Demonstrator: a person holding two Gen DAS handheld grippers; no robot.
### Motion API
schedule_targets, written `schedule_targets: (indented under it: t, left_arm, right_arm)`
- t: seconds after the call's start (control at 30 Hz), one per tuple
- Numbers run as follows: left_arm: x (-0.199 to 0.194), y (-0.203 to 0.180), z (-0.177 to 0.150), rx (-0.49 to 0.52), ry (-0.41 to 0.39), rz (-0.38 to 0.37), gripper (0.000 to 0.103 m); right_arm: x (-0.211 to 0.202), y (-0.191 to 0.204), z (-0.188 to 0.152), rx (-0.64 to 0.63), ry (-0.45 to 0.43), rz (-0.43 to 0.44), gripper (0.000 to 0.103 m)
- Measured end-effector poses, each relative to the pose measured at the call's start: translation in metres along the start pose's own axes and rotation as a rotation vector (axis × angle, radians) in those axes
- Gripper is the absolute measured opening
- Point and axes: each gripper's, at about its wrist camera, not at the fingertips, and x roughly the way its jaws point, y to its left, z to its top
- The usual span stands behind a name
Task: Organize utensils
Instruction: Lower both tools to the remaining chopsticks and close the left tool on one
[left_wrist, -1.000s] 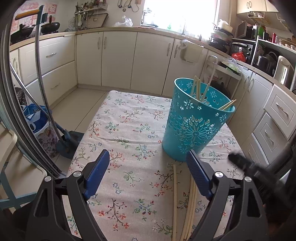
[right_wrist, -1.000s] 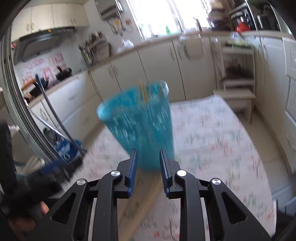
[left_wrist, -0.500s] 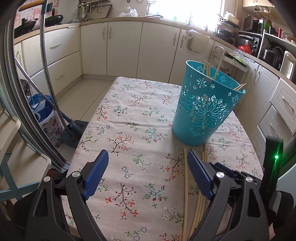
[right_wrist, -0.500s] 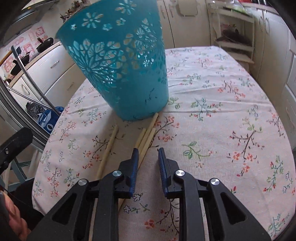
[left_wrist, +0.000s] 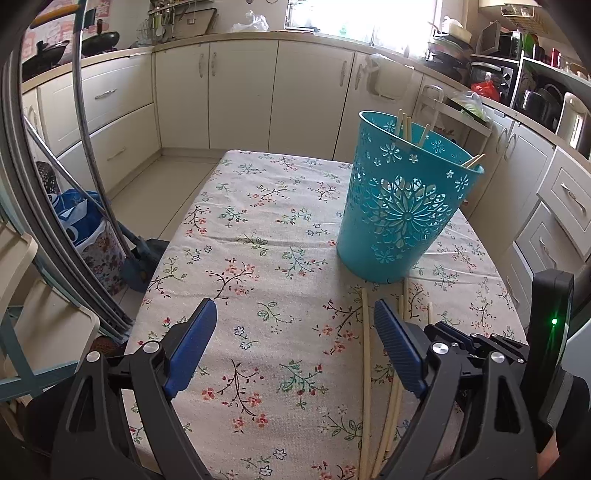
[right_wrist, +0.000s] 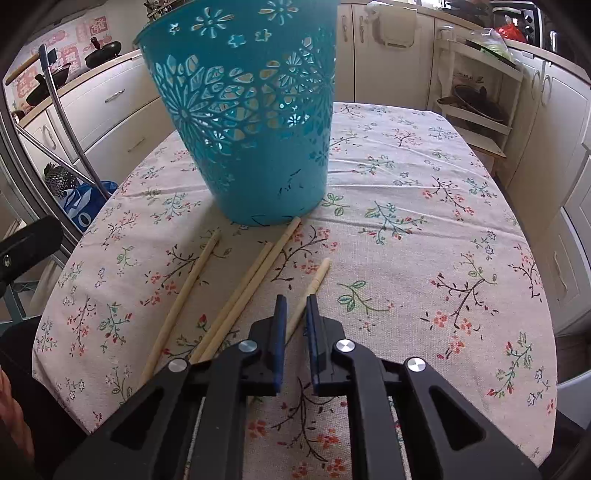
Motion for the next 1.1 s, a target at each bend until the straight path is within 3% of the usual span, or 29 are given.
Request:
schedule_targets:
  t: [0.27, 0.67, 1.0, 1.1]
  left_arm:
    - [0.007, -0.005, -0.003, 0.018, 0.019, -0.002, 0.084]
    - [0.062, -0.039, -0.02, 0.095, 0.165, -0.016, 0.084]
    - [0.092, -0.055, -0.017, 0.137, 0.217, 0.021, 0.084]
    - [0.092, -0.06, -0.019, 0.174, 0.204, 0.032, 0.073]
  right_arm:
    - [-0.007, -0.013, -0.006, 0.015, 0.002, -0.004, 0.009]
    - [-0.013, -0.03, -0.014, 0.065, -0.031, 0.02, 0.009]
    - [-0.014, -0.035, -0.016, 0.081, -0.051, 0.051, 0.01]
    - [-0.014, -0.035, -0.016, 0.087, -0.052, 0.057, 0.01]
